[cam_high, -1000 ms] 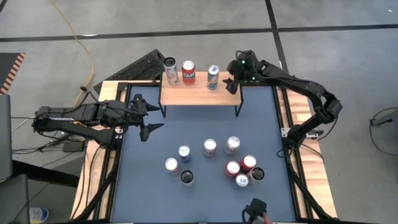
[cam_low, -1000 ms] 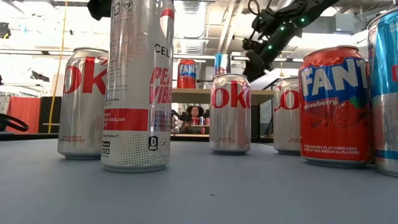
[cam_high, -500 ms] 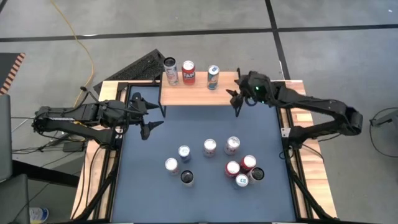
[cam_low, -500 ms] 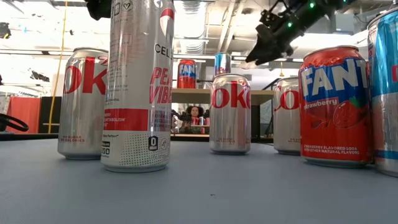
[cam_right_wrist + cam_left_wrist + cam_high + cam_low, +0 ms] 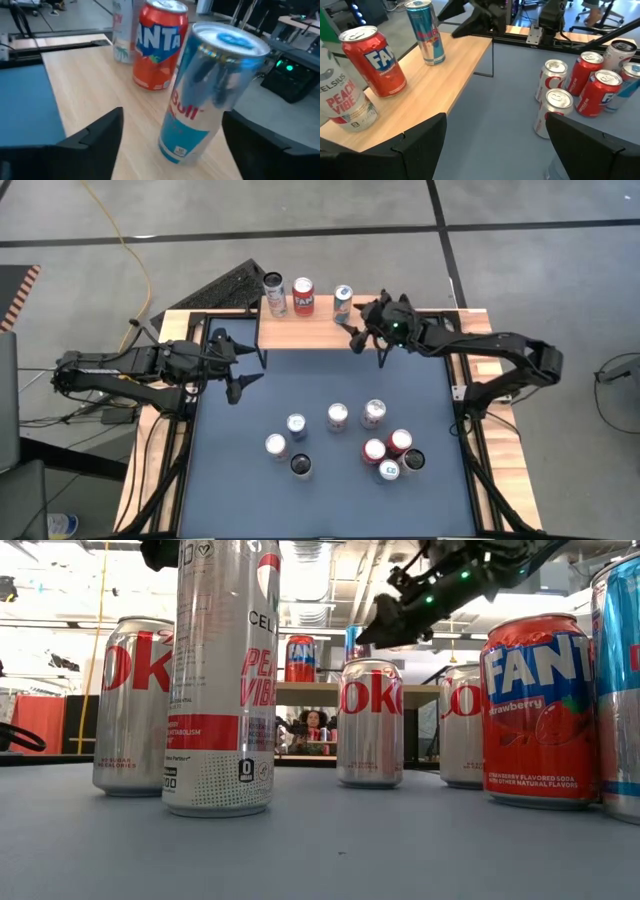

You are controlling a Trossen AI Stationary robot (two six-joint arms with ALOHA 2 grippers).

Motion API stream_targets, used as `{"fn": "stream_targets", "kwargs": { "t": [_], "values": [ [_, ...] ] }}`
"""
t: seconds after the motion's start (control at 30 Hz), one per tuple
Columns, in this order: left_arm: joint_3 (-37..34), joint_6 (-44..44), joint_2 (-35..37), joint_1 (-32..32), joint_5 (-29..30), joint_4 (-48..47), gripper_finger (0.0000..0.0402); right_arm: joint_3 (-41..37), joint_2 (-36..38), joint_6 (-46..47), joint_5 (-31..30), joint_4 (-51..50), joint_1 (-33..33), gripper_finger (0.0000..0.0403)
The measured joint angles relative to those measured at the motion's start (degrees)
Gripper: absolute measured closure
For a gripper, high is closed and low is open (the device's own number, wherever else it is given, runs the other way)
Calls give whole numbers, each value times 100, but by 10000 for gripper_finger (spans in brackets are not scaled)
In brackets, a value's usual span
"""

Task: Place canned beverage on shelf
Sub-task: Adjust the blue soda can

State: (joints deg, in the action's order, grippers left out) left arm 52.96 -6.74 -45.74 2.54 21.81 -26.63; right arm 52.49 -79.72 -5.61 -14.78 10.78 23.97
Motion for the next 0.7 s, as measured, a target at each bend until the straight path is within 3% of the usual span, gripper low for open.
{"fn": "stream_targets", "kwargs": {
  "t": [0.2,0.5,0.7],
  "values": [
    [0,-29,0,-1,-54,0,69,193,-303,66,-341,87,13,7],
    [1,-59,0,0,-51,4,69,203,-315,64,-453,211,283,18],
    [0,-51,-1,0,-50,17,69,212,-546,149,171,487,451,16]
  ]
}}
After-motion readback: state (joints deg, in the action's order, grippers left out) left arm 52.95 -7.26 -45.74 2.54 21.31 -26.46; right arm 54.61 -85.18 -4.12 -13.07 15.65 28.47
